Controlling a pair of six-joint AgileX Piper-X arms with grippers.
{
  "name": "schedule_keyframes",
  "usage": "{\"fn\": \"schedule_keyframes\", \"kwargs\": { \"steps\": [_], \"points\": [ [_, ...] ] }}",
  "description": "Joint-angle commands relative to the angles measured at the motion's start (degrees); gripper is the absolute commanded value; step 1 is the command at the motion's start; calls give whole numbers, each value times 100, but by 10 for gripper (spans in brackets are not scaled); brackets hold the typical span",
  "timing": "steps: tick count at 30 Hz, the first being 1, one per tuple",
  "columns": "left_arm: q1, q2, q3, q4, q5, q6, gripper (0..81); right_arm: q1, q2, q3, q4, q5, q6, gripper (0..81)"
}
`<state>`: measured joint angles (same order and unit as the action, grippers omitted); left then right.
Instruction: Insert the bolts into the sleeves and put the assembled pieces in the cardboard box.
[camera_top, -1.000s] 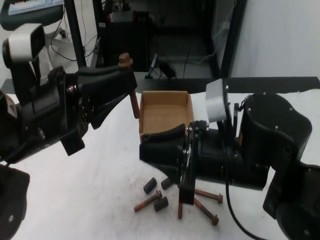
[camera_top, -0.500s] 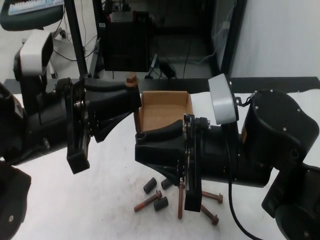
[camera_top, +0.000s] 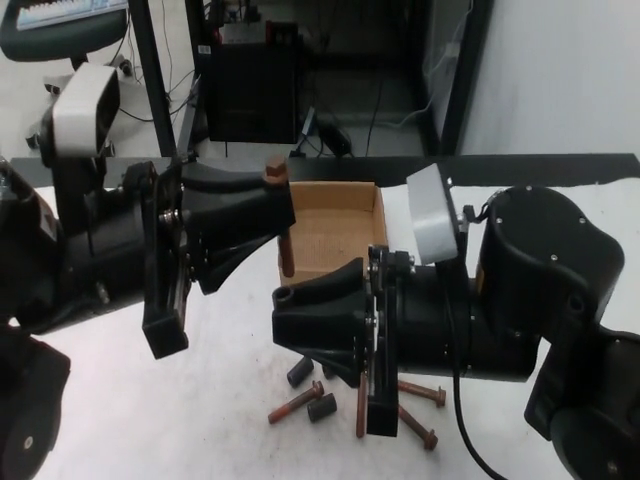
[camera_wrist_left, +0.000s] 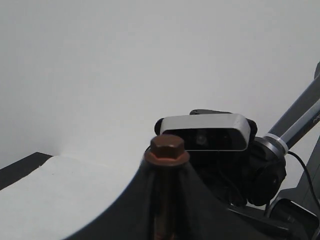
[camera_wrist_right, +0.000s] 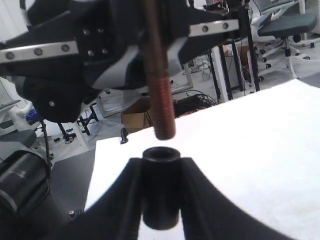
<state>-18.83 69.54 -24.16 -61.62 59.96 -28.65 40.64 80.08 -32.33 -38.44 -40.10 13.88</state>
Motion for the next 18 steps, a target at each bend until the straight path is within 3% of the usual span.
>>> {"fn": "schedule_keyframes", "kwargs": {
  "steps": [1, 18],
  "points": [
    [-25, -20, -44, -74, 8, -19, 2, 2, -58, -10, 8, 24, -64, 8],
    [-25, -20, -44, -74, 8, -50, 2, -9, -58, -10, -577, 81, -193, 8]
  ]
}}
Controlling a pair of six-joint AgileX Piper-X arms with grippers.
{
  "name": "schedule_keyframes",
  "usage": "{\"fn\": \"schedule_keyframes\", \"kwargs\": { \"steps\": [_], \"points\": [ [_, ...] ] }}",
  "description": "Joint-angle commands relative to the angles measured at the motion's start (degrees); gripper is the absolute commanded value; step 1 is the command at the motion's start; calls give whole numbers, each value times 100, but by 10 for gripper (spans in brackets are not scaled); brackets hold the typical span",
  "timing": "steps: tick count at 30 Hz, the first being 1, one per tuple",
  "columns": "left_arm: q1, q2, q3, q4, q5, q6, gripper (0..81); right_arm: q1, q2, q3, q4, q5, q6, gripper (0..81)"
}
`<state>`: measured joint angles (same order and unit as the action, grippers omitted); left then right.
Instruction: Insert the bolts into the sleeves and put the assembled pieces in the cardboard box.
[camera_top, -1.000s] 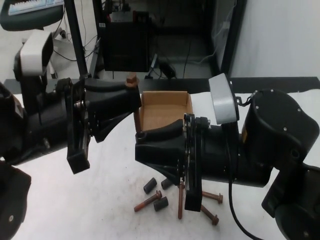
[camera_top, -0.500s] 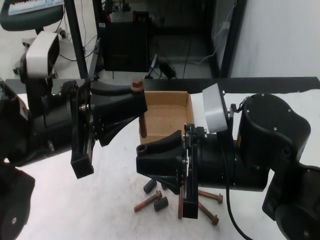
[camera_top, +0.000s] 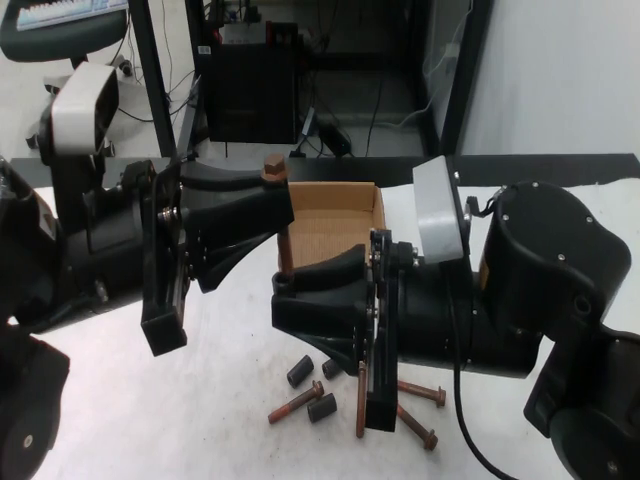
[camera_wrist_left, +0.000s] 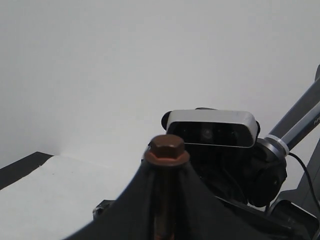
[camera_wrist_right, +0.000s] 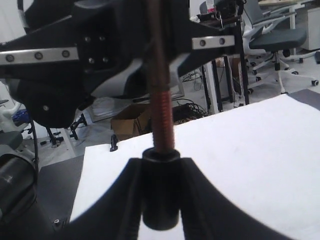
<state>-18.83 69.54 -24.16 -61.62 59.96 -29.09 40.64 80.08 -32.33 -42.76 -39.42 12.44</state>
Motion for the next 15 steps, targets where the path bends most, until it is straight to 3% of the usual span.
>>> {"fn": "schedule_keyframes", "kwargs": {
  "steps": [1, 15],
  "points": [
    [-25, -20, -44, -74, 8, -6, 2, -9, -58, -10, -142, 13, -49, 8],
    [-25, -20, -44, 155, 185, -6, 2, -9, -58, -10, -158, 13, -49, 8]
  ]
}}
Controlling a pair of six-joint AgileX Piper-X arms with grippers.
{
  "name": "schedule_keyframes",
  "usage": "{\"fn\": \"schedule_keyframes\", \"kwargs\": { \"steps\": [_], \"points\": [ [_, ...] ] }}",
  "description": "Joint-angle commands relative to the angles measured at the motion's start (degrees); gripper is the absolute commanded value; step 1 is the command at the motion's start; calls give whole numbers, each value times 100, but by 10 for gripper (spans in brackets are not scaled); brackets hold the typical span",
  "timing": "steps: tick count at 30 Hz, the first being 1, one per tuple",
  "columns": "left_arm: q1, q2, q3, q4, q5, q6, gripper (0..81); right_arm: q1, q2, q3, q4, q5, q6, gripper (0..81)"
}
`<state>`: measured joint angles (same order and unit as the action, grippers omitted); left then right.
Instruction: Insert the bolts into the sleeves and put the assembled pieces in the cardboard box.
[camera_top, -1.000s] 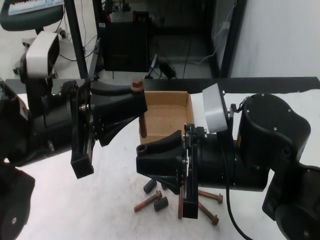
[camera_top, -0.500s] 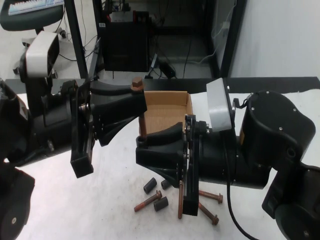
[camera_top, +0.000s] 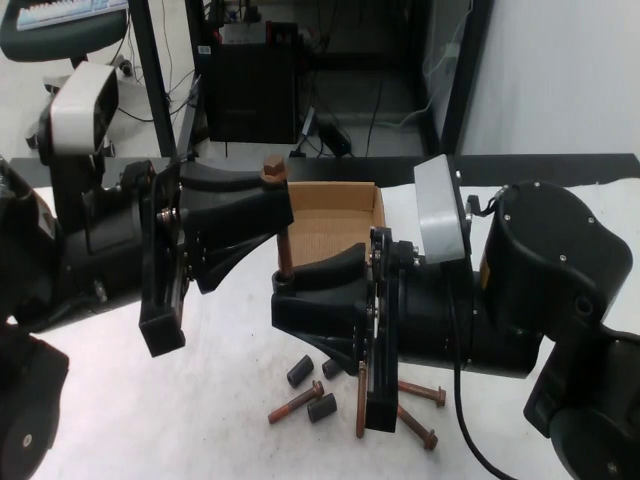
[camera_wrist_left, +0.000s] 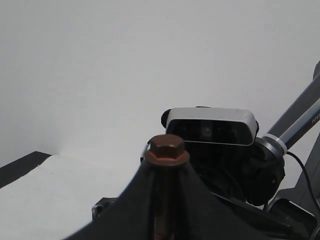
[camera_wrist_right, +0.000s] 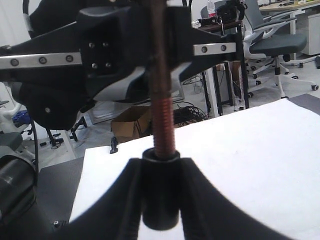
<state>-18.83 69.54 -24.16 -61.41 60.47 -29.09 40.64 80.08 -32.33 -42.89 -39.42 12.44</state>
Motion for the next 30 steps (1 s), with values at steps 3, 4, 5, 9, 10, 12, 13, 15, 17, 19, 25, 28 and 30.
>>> {"fn": "schedule_keyframes", "kwargs": {
  "steps": [3, 4, 5, 9, 10, 12, 13, 15, 17, 19, 25, 28, 30],
  "points": [
    [-25, -20, -44, 306, 148, 77, 2, -9, -58, -10, -146, 13, -49, 8],
    [-25, -20, -44, 320, 157, 92, 2, -9, -58, -10, -146, 13, -49, 8],
    [-25, -20, -44, 337, 160, 97, 2, -9, -58, -10, -146, 13, -49, 8],
    [-12, -20, -44, 336, 228, 104, 2, -19, -58, -10, -144, 13, -49, 8],
    [-12, -20, -44, 336, 228, 104, 2, -27, -58, -10, -144, 13, -49, 8],
    [-12, -20, -44, 336, 228, 104, 2, -52, -58, -10, -144, 0, -49, 8],
    [-12, -20, -44, 336, 228, 104, 2, -69, -58, -10, -144, 2, -49, 8],
    [-12, -20, -44, 336, 250, 104, 2, -137, -58, -10, -144, 0, -49, 8],
    [-12, -20, -44, 365, 266, 104, 2, -202, -58, -27, -144, 0, -18, 8],
    [-12, -20, -44, 379, 265, 104, 2, -250, -58, -26, -196, 0, 56, 8],
    [-12, -20, -44, 379, 265, 104, 2, -273, -58, -26, -498, 0, 127, 8],
    [-12, -20, -44, 379, 265, 104, 2, -273, -58, -26, -498, 0, 170, 8],
    [-12, -20, -44, 378, 265, 90, 3, -273, -58, -26, -498, 0, 210, 8]
  ]
}}
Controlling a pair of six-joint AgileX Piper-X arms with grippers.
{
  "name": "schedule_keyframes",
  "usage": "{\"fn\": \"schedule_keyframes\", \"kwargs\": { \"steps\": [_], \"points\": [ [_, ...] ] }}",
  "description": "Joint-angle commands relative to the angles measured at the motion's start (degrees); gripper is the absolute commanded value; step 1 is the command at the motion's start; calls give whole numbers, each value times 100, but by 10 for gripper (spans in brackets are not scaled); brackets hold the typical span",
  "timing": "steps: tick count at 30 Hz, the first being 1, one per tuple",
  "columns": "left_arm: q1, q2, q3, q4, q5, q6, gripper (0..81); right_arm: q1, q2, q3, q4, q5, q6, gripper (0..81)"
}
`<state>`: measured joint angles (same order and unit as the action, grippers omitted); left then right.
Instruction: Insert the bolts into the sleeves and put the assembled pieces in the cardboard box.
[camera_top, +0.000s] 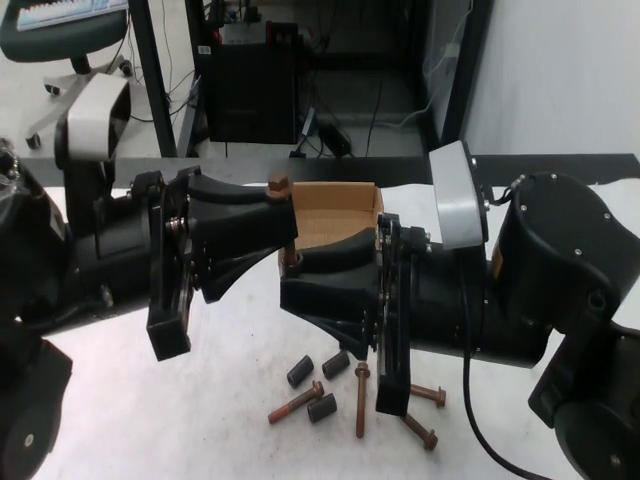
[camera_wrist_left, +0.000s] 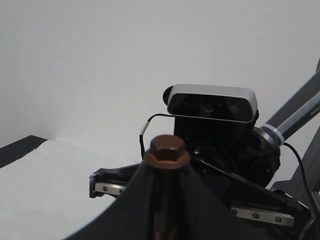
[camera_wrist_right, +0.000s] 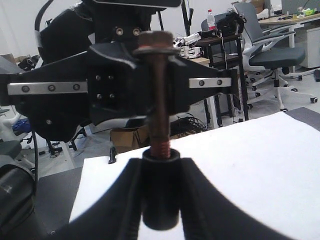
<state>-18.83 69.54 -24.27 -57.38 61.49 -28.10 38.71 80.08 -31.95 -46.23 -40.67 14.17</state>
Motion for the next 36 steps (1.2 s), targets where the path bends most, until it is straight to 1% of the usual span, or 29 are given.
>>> {"fn": "schedule_keyframes", "kwargs": {
  "steps": [1, 3, 5, 7, 8, 9, 10, 19, 21, 23, 24, 25, 27, 31, 33, 36],
  "points": [
    [-12, -20, -34, -25, 163, -22, 22, -80, -58, -63, -163, 126, 37, 8],
    [-12, -20, -34, -25, 185, -64, 116, -80, -58, -63, -163, 126, 37, 8],
    [-12, -20, -34, -25, 184, -191, 249, -80, -58, -63, -163, 126, 37, 8],
    [-12, -20, -34, -25, 109, -364, 415, -80, -58, -63, -163, 90, 35, 8],
    [-12, -20, -34, -25, 20, -499, 480, -80, -58, -63, -163, 85, 35, 8],
    [-12, -20, -34, -25, -55, -578, 514, -80, -58, -63, -163, 85, 35, 8],
    [-12, -20, -34, -25, -107, -612, 528, -80, -58, -63, -163, 85, 35, 8],
    [-12, -51, -46, -474, -272, -672, 528, -183, -58, -63, 82, 16, 35, 8],
    [9, -69, -46, -552, -296, -670, 498, -219, -58, -63, 99, -8, 35, 8],
    [87, -122, -46, -548, -416, -649, 411, -280, -58, -63, 99, 4, 35, 8],
    [166, -144, -46, -548, -451, -594, 336, -331, -58, -63, 99, 3, 35, 8],
    [270, -183, -46, -548, -543, -494, 238, -390, -58, -63, 99, 3, 35, 8],
    [480, -260, -46, -548, -647, -256, 2, -551, -58, -63, 154, -26, 41, 8],
    [902, -371, -46, -528, -731, -147, 3, -918, -58, -202, 656, 58, 50, 8],
    [1049, -391, -46, -467, -698, -147, 3, -1090, -58, -439, 1401, 471, -338, 8],
    [1148, -389, -23, -320, -699, -147, 3, -1283, 43, -1031, 2933, 1425, -990, 8]
  ]
}}
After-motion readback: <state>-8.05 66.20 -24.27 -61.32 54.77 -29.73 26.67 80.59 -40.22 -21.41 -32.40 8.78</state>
